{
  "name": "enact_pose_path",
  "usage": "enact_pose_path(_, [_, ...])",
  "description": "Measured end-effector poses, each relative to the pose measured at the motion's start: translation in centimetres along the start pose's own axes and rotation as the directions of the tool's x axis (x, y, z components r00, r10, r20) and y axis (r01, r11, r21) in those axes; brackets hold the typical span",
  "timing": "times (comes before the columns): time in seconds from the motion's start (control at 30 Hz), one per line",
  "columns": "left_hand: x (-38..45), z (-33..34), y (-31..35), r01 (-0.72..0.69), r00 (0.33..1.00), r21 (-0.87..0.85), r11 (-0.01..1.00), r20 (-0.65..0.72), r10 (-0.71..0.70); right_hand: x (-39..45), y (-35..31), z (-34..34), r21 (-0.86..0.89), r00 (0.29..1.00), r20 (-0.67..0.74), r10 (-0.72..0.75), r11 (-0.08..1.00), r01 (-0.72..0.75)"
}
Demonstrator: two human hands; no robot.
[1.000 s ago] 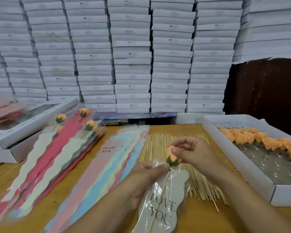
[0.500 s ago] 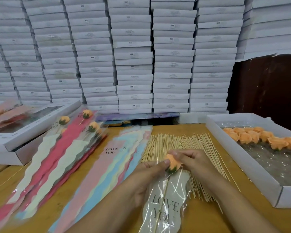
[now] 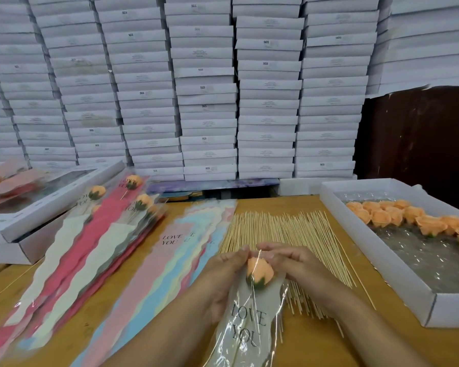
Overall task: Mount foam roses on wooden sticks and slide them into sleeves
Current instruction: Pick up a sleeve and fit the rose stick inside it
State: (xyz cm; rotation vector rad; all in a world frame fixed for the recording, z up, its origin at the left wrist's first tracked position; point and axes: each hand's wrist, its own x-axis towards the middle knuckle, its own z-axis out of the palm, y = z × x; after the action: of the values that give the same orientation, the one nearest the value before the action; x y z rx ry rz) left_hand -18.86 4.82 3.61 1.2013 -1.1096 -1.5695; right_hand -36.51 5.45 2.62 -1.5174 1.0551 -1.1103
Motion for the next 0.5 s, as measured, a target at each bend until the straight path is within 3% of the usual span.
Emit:
enact_pose_path(0.17, [-0.18,0.42,0.34,-0.003,1.0,0.025,1.0,-0.012,0.004,-0.28,-0.43,0.28,-0.023,0.994,0.104,-0.027,0.999,0.029])
enact_pose_path(0.33, [-0.27,0.21,0.44,-0.023,1.0,0.038,0.999,-0.018,0.023,-0.12,-0.27,-0.12,-0.019,1.0,-0.004,-0.026,0.999,0.026])
enact_pose_path(0.5, [-0.54,0.43,0.56,-0.011,1.0,0.015,1.0,-0.023,0.011,-0.33,-0.42,0.27,0.026,0.99,0.139,-0.027,0.999,0.024])
